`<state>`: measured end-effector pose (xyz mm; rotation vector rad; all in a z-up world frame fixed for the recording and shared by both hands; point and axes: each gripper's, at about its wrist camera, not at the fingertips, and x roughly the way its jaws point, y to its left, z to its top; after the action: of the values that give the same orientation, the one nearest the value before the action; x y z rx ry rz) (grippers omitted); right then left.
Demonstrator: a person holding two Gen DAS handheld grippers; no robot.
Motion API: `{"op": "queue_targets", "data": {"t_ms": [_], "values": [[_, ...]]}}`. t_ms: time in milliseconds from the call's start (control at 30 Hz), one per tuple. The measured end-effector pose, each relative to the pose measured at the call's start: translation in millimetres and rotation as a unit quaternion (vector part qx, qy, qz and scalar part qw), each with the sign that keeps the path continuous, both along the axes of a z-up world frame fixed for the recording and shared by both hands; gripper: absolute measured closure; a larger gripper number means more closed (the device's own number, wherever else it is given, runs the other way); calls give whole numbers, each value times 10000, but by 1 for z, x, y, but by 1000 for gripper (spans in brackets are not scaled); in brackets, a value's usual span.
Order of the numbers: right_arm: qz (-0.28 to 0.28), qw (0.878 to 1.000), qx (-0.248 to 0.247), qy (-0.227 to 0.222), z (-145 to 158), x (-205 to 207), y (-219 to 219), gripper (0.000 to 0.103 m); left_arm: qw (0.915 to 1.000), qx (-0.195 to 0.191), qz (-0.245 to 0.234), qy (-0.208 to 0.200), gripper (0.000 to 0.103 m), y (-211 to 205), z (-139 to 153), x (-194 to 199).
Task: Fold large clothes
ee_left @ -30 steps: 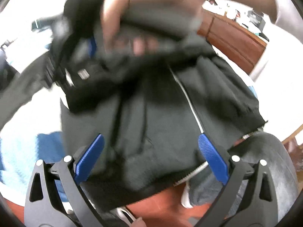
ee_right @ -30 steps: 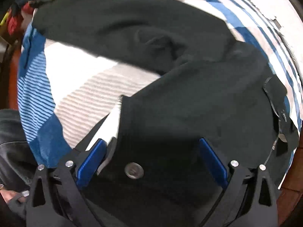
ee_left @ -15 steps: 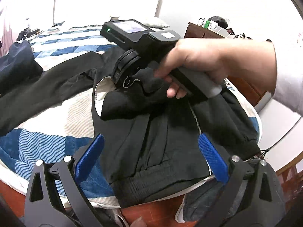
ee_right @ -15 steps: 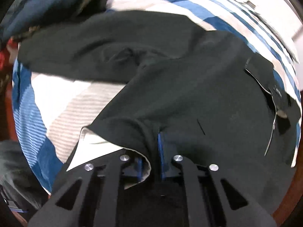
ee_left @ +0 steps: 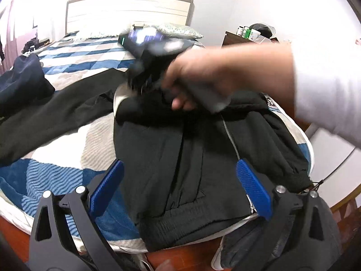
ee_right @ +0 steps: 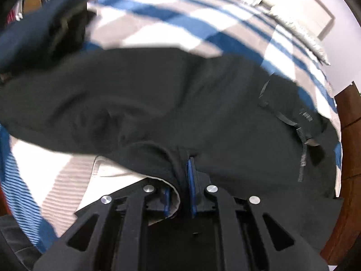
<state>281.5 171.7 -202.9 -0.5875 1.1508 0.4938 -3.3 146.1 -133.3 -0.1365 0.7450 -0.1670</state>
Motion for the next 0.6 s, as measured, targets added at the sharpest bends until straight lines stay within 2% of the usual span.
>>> {"op": "queue_targets", "data": {"t_ms": [100,167,200,233,267,300,367,467,533,600], "values": [[-258,9996,-90,15,-15,1,1,83,9999,-30,112,2,5,7,0,-1],[-362,9993,-77,48,-9,3,2,80,9997,-87,249,15,5,15,-1,-1],[-395,9989,150,213,1,3,-3,75,9995,-110,301,13,5,19,-2,-1],[-365,9980,392,348,8,3,-7,51,9992,-119,377,19,5,24,-2,-1],[-276,9957,742,488,19,-1,-10,12,9989,-117,454,21,5,28,-1,0],[-124,9920,1149,499,36,-10,-15,5,9985,-126,527,17,5,33,0,0],[65,9867,1580,387,61,-31,-26,5,9972,-147,730,-7,5,49,7,-2],[185,9761,2157,194,81,-63,-44,5,9928,-340,1144,57,5,88,24,-6],[179,9732,2290,86,81,-77,-53,5,9867,-665,1482,-37,5,129,39,-15],[138,9742,2252,100,63,-88,-57,5,9797,-848,1807,-204,5,171,45,-27]]}}
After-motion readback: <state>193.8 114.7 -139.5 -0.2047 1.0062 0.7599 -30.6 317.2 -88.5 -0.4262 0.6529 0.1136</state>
